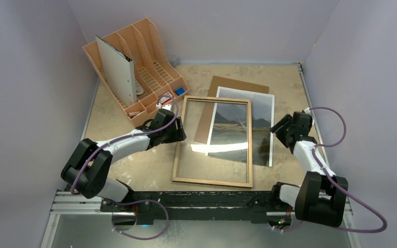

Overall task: Put the photo into the frame
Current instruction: Place the photo frame item in the photo frame, then pick up the photo at the center of the board.

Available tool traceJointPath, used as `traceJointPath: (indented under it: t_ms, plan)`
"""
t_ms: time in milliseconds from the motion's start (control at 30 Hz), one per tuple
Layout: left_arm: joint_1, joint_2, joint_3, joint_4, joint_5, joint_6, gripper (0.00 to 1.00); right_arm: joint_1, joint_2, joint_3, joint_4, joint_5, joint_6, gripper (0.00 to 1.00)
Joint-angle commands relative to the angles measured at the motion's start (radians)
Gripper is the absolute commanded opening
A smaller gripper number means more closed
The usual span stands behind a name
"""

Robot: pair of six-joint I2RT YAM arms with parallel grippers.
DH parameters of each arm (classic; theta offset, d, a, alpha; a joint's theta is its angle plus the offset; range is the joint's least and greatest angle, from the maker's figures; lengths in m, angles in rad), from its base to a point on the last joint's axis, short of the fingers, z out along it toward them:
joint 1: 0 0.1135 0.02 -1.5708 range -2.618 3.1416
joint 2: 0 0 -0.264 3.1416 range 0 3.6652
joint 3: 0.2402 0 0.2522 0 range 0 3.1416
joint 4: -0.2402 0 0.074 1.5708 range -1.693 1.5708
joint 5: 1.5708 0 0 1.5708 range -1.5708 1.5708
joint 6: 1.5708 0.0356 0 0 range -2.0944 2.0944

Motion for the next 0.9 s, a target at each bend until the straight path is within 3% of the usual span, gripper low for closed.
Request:
traceJointPath:
  t_ms: [0, 233, 533, 867]
  plan:
    - [0.008, -0.033, 0.027, -0.012, 0.001, 0.029, 0.62, -0.008, -0.047, -0.035, -0.107, 0.024, 0.067, 0.63]
    - [0.008, -0.053, 0.037, -0.044, -0.019, 0.021, 0.63, -0.008, -0.076, -0.119, -0.211, -0.006, 0.166, 0.64]
    - [0.008, -0.078, 0.094, -0.066, -0.068, 0.030, 0.63, -0.008, -0.122, -0.116, -0.299, 0.098, 0.262, 0.62]
    - [0.006, -0.073, 0.132, 0.047, 0.078, 0.027, 0.63, -0.008, -0.216, -0.133, -0.393, 0.068, 0.299, 0.61]
